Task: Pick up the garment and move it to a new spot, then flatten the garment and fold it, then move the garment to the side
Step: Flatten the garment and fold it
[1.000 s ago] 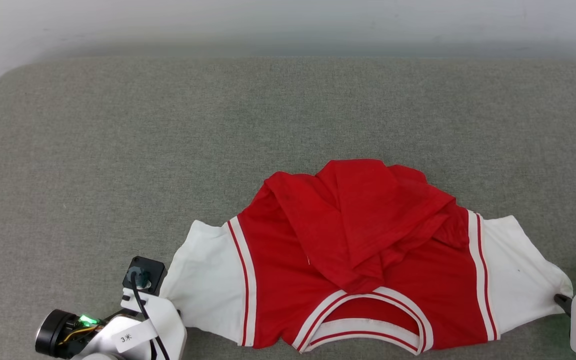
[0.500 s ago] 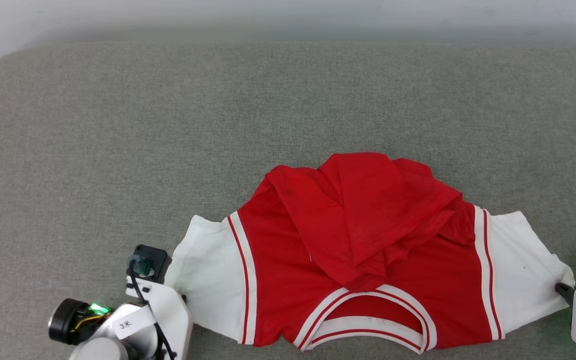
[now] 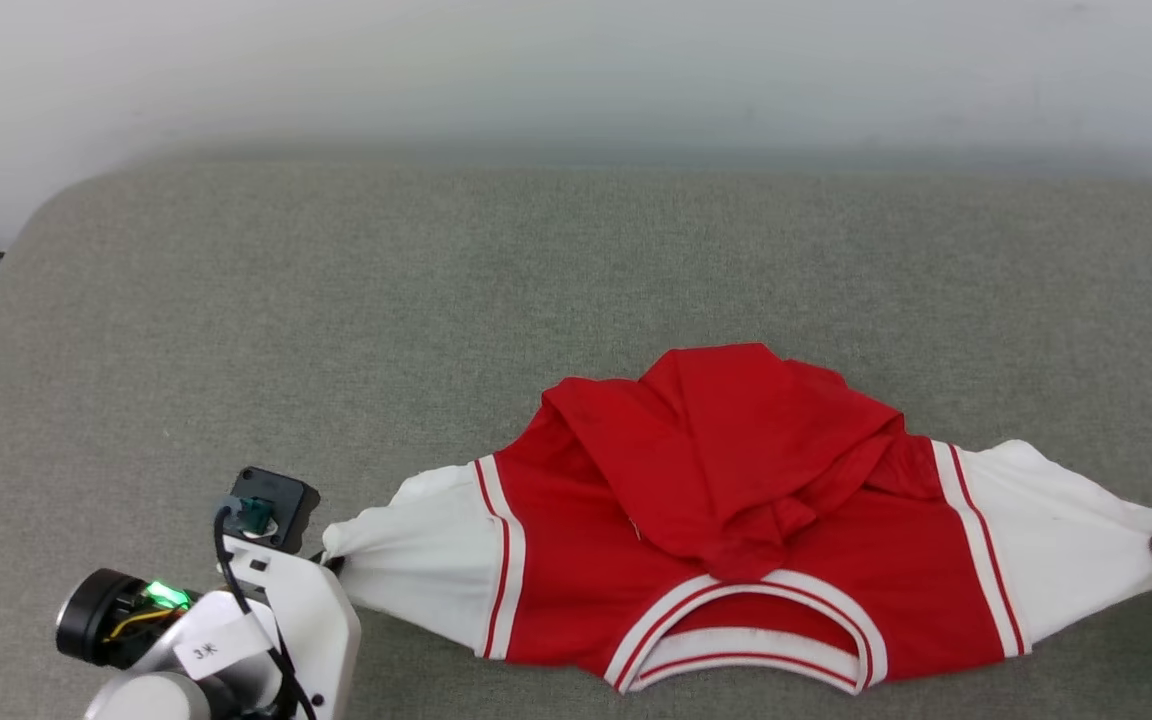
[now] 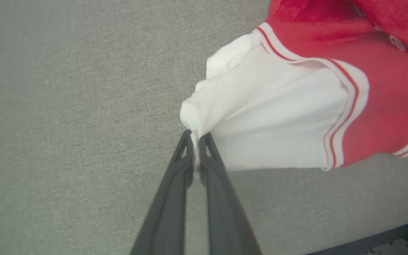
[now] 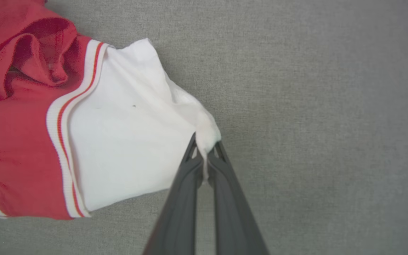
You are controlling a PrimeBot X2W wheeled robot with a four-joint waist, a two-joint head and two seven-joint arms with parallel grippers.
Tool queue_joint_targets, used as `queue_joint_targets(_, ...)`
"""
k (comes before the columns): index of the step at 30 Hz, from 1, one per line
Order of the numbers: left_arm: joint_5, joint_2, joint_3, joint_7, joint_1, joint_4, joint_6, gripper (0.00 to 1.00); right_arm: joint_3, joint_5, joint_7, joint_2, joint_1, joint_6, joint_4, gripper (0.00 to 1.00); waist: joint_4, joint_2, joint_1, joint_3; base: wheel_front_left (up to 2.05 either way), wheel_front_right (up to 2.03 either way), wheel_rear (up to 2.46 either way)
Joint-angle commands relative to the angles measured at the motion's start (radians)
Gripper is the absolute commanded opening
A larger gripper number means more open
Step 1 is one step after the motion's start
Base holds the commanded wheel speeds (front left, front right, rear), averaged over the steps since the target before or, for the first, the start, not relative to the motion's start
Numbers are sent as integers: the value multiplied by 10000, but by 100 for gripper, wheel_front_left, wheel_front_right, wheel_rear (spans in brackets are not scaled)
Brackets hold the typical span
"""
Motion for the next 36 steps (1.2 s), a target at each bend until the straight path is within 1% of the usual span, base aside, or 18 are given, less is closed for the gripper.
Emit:
queue_joint_targets(1, -29, 141, 94, 5, 91, -184, 24, 0, -45, 108, 3, -173, -159, -14, -101, 0, 36, 0, -1, -356, 0, 0, 0)
queue_joint_targets(3, -64, 391, 288, 113, 126, -708, -8, 0, -40, 239, 109, -411, -248, -16, -314, 0, 35, 0, -1, -625, 0, 0, 0)
queue_joint_targets(8, -152, 1011, 773, 472, -55, -1932, -22, 0, -353, 896, 636, -741, -834, -16, -956, 0, 23, 0, -1, -1288, 0, 0, 0)
queue_joint_targets(11, -340, 1193, 1092, 502, -431, -2547, -94, 0, -520, 1037, 853, -1116, -1343, -16, -1280, 0, 19, 0, -1, -1464, 0, 0, 0)
queue_joint_targets(14, -403, 1361, 1348, 453, -1001, -2872, -159, 0, -670, 1281, 963, -1332, -1962, -16, -1405, 0, 11, 0, -1, -1604, 0, 0, 0)
queue_joint_targets(17, -377, 1434, 1521, 386, -1746, -3026, -227, 0, -809, 1519, 912, -1325, -2689, -16, -1377, 0, -20, 0, -1, -1685, 0, 0, 0)
queue_joint_targets(22, -431, 1341, 1743, 133, -2832, -2937, -199, 0, -643, 1392, 658, -1632, -3829, -16, -1208, 0, -142, 0, -1, -1661, 0, 0, 0)
queue_joint_targets(24, -348, 1448, 1898, -26, -3209, -2745, -224, 0, -500, 1366, 515, -1714, -4282, -17, -1031, 0, -207, 0, -1, -1591, 0, 0, 0)
queue_joint_targets(28, -473, 1401, 2026, -333, -4001, -2338, -322, 0, -164, 1264, 127, -1739, -5313, -17, -483, 0, -333, 0, -1, -1329, 0, 0, 0)
queue_joint_targets(32, -590, 1329, 2006, -511, -5024, -1867, -478, 0, 351, 1195, -273, -1715, -6360, -16, 83, 0, -387, 0, -1, -832, 0, 0, 0)
queue_joint_targets(36, -518, 1407, 1954, -590, -6239, -1359, -636, 0, 678, 1075, -677, -1543, -7593, -18, 559, 0, -425, 0, -1, -7, 0, 0, 0)
